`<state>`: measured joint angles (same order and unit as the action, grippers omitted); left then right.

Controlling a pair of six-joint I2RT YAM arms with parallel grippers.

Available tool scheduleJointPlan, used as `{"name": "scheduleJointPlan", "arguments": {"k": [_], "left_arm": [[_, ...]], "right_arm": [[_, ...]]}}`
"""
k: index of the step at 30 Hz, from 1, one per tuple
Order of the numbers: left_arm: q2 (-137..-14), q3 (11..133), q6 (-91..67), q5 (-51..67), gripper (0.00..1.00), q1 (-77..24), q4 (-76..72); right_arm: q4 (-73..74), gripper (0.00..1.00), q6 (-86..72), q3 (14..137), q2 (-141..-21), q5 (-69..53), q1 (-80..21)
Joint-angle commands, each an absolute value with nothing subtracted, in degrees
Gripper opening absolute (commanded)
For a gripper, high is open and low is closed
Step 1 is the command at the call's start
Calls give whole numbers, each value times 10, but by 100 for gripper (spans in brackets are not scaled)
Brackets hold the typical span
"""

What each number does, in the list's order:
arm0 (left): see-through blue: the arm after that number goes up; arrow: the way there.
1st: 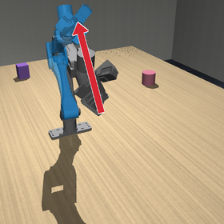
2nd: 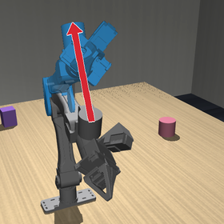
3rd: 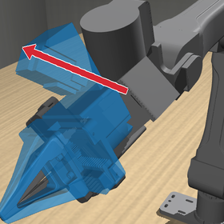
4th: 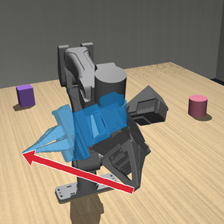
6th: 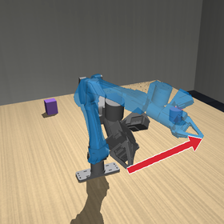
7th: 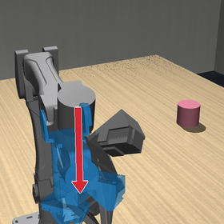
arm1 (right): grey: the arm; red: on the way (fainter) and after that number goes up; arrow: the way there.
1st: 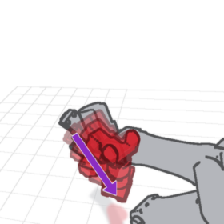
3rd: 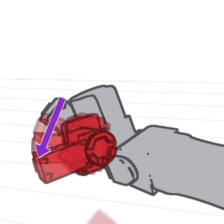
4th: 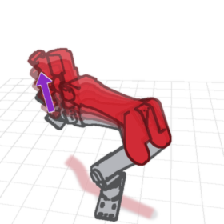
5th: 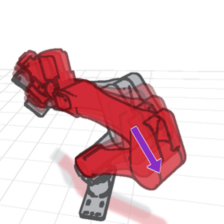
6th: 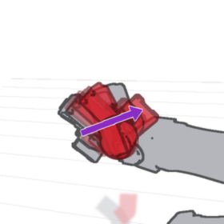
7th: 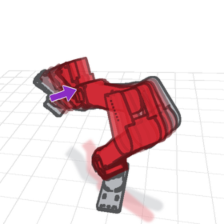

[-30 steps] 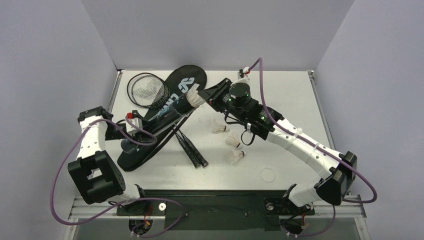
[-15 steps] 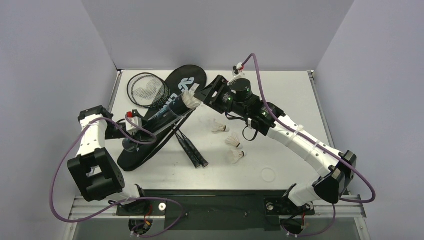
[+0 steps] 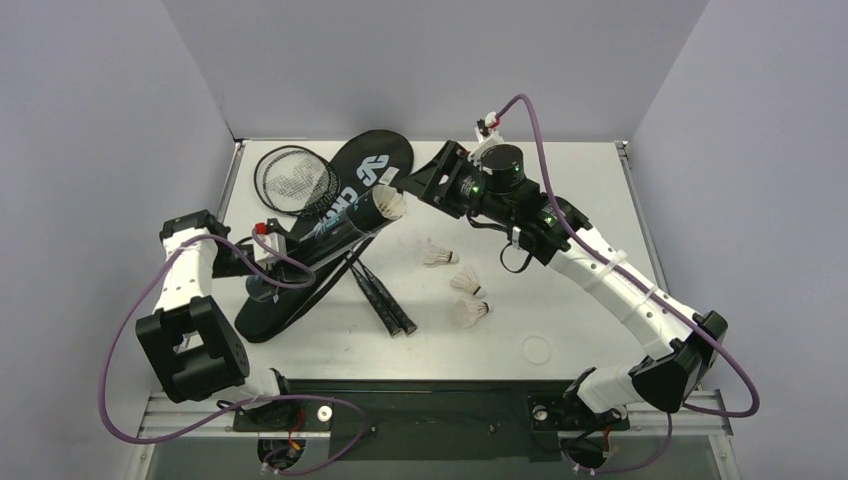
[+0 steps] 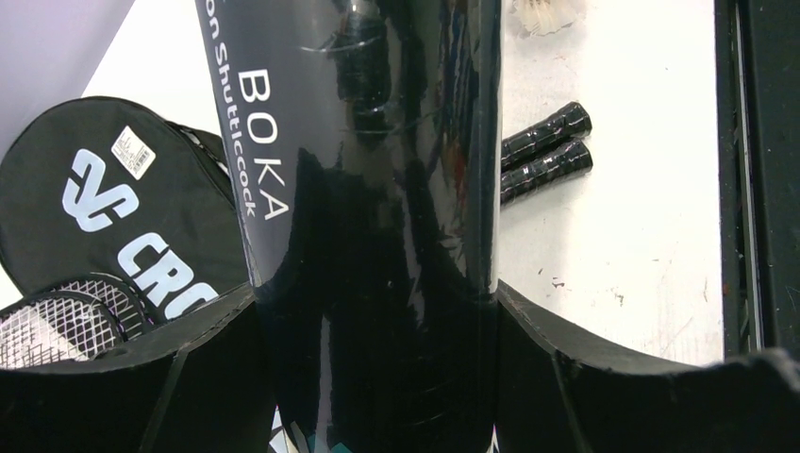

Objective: Pack up the badminton gear
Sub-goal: Place the shuttlecock at the shuttle tube.

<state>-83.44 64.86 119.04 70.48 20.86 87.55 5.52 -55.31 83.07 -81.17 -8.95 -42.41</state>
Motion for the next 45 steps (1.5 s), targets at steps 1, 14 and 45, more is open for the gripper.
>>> {"name": "scheduleJointPlan", "arguments": {"k": [1,14,45], "left_arm": [[-833,669,1197,747,21,201,917],[-828,673,1185,761,21,199,916],[-804,670,1166,756,20,166,916]], "right_arm": [[29,53,-542,836,-781,-121,-428],[60,34,-517,793,-772,-134,-463],[118,56,-483,846,-758,-258,-387]]}}
